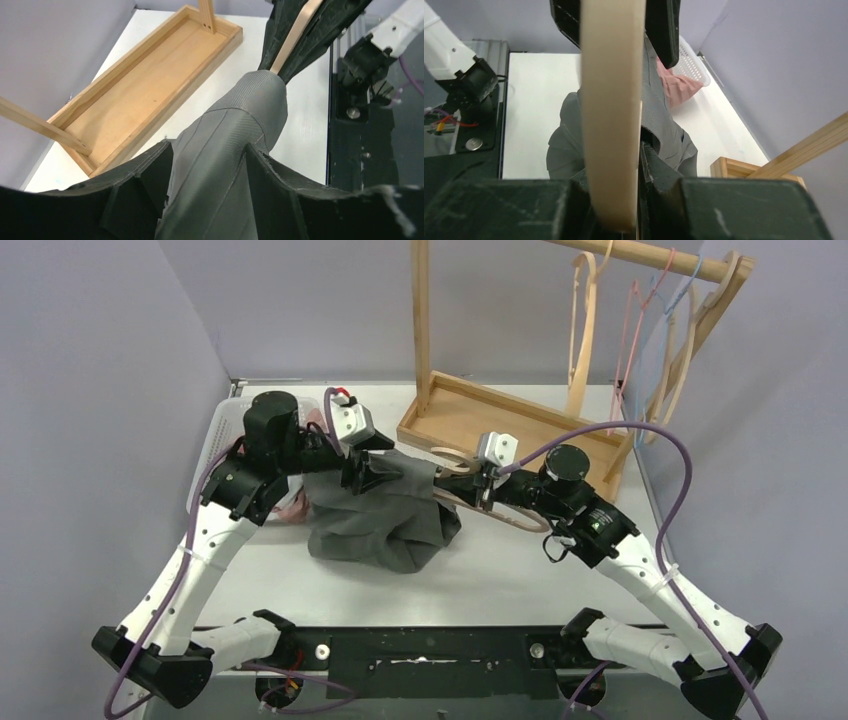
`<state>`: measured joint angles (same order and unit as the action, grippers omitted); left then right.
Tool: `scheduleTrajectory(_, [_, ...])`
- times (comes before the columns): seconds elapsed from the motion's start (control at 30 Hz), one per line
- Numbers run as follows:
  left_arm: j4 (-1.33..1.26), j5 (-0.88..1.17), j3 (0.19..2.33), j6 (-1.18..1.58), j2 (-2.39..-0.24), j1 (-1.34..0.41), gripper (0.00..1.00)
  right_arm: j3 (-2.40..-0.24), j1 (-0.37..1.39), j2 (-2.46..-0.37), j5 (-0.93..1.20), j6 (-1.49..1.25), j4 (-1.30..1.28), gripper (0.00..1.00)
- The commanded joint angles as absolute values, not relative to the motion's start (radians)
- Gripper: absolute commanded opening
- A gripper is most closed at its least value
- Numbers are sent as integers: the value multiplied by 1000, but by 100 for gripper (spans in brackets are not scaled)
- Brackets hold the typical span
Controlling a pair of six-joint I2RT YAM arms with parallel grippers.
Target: Place the skirt on the hanger
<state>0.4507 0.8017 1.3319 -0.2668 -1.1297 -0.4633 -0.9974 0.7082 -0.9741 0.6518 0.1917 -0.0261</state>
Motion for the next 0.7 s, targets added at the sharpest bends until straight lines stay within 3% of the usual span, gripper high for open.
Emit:
scheduleTrajectory(0.0, [603, 866, 1408, -420, -1139, -481, 51, -1097, 710, -977, 757, 251, -48, 0])
scheduleTrajectory(0.43, [821, 905, 1399, -498, -1204, -560, 36, -1170, 710, -1044, 857, 332, -158, 0])
scheduleTrajectory(0.5, [841, 904, 1405, -536, -1207, -561, 22, -1170, 710, -1045, 863, 335, -164, 0])
scheduleTrajectory(0.53, [850, 903, 1409, -558, -1209, -561, 1, -1169, 710, -1044, 863, 337, -168, 0])
scheduleTrajectory(0.6, [853, 879, 1408, -580, -1206, -560, 0, -1162, 710, -1034, 844, 333, -175, 6])
scheduleTrajectory(0.67, [831, 849, 1396, -589, -1188, -561, 0, -1146, 710, -1013, 800, 316, -175, 21])
